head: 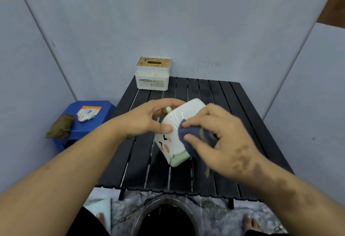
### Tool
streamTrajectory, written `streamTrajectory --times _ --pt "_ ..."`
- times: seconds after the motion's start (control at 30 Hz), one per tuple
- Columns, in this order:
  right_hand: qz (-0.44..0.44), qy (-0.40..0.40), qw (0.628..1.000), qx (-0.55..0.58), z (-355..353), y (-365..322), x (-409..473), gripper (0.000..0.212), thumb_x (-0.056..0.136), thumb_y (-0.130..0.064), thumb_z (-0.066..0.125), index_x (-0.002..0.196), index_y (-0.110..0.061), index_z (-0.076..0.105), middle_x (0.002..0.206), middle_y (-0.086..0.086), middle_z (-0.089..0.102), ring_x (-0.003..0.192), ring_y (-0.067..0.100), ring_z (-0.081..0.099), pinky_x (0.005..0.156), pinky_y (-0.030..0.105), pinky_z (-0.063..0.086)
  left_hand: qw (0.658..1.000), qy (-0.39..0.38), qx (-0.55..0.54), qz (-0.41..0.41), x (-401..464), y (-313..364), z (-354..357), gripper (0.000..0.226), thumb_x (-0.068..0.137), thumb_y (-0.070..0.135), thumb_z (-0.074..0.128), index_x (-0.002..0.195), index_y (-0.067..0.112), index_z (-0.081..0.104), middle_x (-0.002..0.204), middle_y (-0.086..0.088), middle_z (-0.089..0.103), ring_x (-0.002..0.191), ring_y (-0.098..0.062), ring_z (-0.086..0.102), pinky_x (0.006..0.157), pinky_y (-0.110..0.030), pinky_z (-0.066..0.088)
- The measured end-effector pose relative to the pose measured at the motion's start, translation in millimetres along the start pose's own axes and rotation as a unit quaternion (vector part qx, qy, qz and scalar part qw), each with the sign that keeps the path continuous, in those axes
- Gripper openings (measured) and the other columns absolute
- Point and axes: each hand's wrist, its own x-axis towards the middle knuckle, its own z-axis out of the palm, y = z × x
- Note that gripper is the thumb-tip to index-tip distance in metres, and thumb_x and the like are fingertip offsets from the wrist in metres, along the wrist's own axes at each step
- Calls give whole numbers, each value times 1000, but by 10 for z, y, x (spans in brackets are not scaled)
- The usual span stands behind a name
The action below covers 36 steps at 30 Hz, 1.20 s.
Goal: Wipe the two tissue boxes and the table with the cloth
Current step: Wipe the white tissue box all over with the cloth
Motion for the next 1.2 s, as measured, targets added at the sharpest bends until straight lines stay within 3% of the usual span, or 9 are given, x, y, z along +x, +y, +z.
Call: streamTrajectory --times 0.1,0.23,0.33,0.47,0.6,0.73,0.93,1.07,1.2 --pt "-8 18 999 -26 -9 56 52 21 78 -20 78 99 -19 75 89 -6 61 84 9 60 74 18 48 1000 2 -16 -6 -15 0 -24 73 77 22 76 145 13 51 132 -18 63 118 -27 64 94 -39 54" --pt "169 141 974 48 -180 335 114 17 80 -21 78 94 -28 74 92 -7 67 86 7 64 81 27 54 1000 0 -12 -7 -19 -11 -45 71 77 23 77 143 18 53 132 -12 65 122 -28 64 96 -39 55" --pt "220 167 958 84 -79 283 76 12 82 -22 75 91 -31 74 95 -8 66 88 4 63 83 27 55 1000 1 -11 -5 -17 -12 -33 70 77 25 76 143 20 53 133 -11 65 123 -29 64 95 -39 56" --pt "178 85 980 20 -184 123 143 19 82 -19 73 97 -31 72 98 -13 65 91 -3 61 76 4 45 1000 4 -11 -9 -33 8 -43 71 78 25 75 144 18 52 134 -11 64 124 -28 63 95 -37 55" --pt "70 194 978 -32 -224 153 187 24 83 -17 73 106 -22 69 102 -6 63 98 -1 58 86 10 42 1000 -6 6 -13 -2 5 -7 72 79 25 75 146 15 50 133 -14 64 123 -29 63 95 -37 54" --pt "89 137 982 -90 59 260 53 33 91 -40 55 110 -16 66 95 -7 58 94 12 50 83 21 41 1000 -9 2 -15 -25 -7 -27 74 78 24 75 147 15 49 135 -14 62 124 -32 63 96 -41 54" --pt "70 88 986 -125 52 178 15 59 80 -60 56 112 -11 63 109 -5 50 103 11 42 92 11 30 1000 -7 12 -14 -31 -8 -26 75 78 26 75 147 16 49 135 -13 62 125 -32 62 100 -48 54" --pt "66 37 987 -139 73 139 25 71 80 -57 56 134 -11 54 109 -7 45 103 11 43 92 7 29 1000 -10 13 -15 -45 -6 -24 74 79 24 75 148 15 48 136 -13 61 126 -34 61 103 -53 53" --pt "75 16 990 -115 -41 237 73 56 84 -41 68 133 -15 55 104 -10 48 97 4 47 89 11 37 1000 -16 9 -18 -52 0 -27 74 79 23 75 148 16 49 136 -12 61 127 -32 60 101 -48 54"
